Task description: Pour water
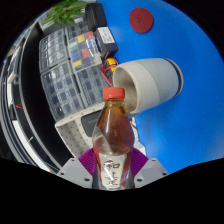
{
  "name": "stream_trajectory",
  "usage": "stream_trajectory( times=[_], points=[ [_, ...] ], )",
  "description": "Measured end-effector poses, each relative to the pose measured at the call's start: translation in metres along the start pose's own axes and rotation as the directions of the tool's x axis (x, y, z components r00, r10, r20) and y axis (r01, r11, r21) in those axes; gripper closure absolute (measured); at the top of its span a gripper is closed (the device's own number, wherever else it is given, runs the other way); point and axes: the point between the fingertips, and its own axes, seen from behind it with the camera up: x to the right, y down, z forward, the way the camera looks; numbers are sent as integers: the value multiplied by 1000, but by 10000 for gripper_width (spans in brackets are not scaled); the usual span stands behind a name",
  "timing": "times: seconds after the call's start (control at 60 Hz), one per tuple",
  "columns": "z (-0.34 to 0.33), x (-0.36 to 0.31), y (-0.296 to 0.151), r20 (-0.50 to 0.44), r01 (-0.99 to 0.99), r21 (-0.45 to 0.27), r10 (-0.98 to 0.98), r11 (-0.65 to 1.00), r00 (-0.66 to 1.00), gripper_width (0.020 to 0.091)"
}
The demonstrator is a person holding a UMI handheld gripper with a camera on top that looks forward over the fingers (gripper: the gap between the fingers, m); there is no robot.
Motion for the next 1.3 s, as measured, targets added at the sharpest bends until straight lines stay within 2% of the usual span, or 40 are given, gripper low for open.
stream_trajectory(
  times=[0.167,0.317,0.4,0.483,0.55,0.683,0.75,0.867,1.167,1.3],
  points=[
    [-4,0,0,-15,97,-13,-97,995,995,686],
    [-18,-18,-19,-60,467,-1,-466,884,883,684],
    [-29,-51,-41,-79,671,54,-667,740,741,681],
    [-43,-96,-68,-100,829,141,-825,541,556,683],
    [-53,-129,-86,-160,913,197,-907,357,389,683],
    [-72,-171,-133,-320,975,222,-945,-12,62,684],
    [-80,-174,-161,-375,972,201,-926,-120,-37,684],
    [-87,-161,-210,-461,969,96,-873,-228,-160,687],
    [-67,-76,-274,-469,970,-52,-852,-236,-233,686],
    [-60,-51,-287,-468,966,-79,-847,-245,-253,686]
  ],
)
